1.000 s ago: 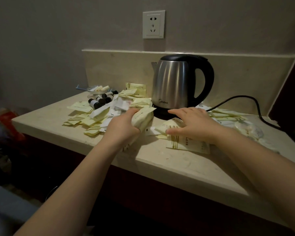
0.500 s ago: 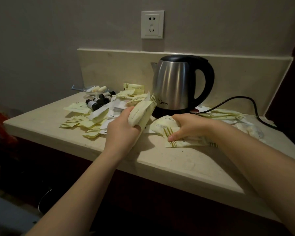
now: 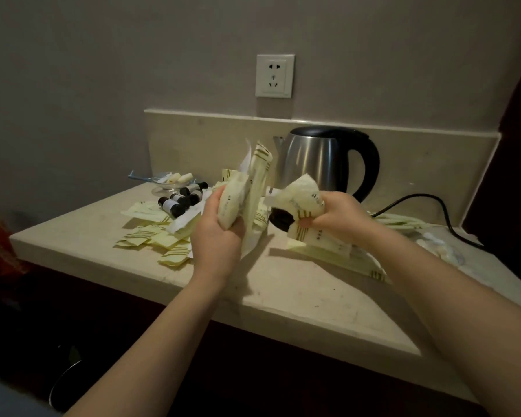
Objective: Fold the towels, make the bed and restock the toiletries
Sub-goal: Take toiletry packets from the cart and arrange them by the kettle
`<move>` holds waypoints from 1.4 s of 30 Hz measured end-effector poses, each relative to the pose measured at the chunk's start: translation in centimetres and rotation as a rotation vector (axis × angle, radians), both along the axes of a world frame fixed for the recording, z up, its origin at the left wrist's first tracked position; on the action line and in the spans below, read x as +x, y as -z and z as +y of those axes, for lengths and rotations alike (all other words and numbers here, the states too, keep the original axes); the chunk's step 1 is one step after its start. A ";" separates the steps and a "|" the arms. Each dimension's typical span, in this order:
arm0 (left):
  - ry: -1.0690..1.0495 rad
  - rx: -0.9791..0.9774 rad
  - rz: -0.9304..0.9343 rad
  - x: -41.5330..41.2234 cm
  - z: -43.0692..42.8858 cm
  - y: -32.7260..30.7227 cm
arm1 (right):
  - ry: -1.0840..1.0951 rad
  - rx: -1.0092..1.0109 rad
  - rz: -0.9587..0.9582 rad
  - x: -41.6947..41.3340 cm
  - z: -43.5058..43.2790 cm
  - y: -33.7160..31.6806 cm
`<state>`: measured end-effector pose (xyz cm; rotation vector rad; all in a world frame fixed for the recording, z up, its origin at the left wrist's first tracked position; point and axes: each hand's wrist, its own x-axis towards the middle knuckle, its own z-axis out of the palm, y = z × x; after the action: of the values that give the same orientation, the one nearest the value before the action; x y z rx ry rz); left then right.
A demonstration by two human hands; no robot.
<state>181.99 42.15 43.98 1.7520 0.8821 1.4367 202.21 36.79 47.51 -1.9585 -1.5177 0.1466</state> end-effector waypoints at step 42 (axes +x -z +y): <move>-0.113 0.108 -0.440 -22.1 -27.8 0.9 | -0.291 0.603 1.178 -37.3 -18.9 2.8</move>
<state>159.91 14.33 43.12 1.3916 0.6829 1.8796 164.88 17.89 44.75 -0.8311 -0.8473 0.7218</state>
